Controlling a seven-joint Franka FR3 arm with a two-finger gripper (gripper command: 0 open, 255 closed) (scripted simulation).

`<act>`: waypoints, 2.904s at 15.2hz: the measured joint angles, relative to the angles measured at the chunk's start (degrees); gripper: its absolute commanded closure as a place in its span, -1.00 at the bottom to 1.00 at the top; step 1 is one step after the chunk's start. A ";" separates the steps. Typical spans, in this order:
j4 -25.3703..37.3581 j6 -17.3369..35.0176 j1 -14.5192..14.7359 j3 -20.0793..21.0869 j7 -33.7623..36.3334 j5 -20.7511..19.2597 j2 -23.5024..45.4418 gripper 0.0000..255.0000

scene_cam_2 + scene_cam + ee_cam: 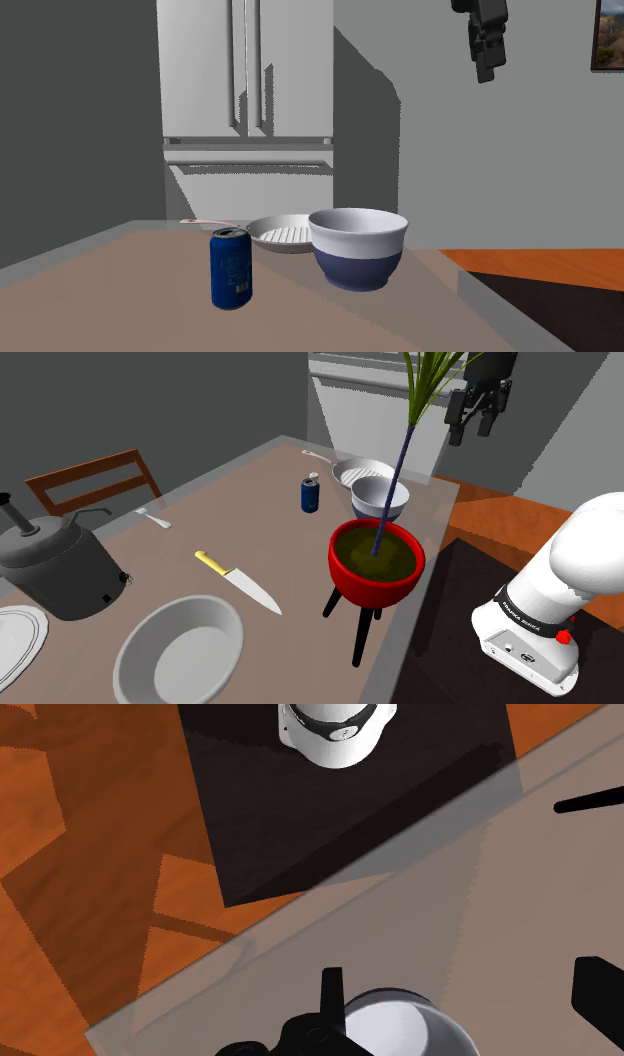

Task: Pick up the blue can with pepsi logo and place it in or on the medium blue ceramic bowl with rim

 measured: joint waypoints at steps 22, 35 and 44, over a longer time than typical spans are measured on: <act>19.86 20.79 2.13 4.75 4.93 1.28 42.98 -1.00; 51.60 19.00 4.90 5.55 7.48 -1.06 74.52 -1.00; 57.16 21.16 6.02 5.54 8.16 -1.56 82.55 -1.00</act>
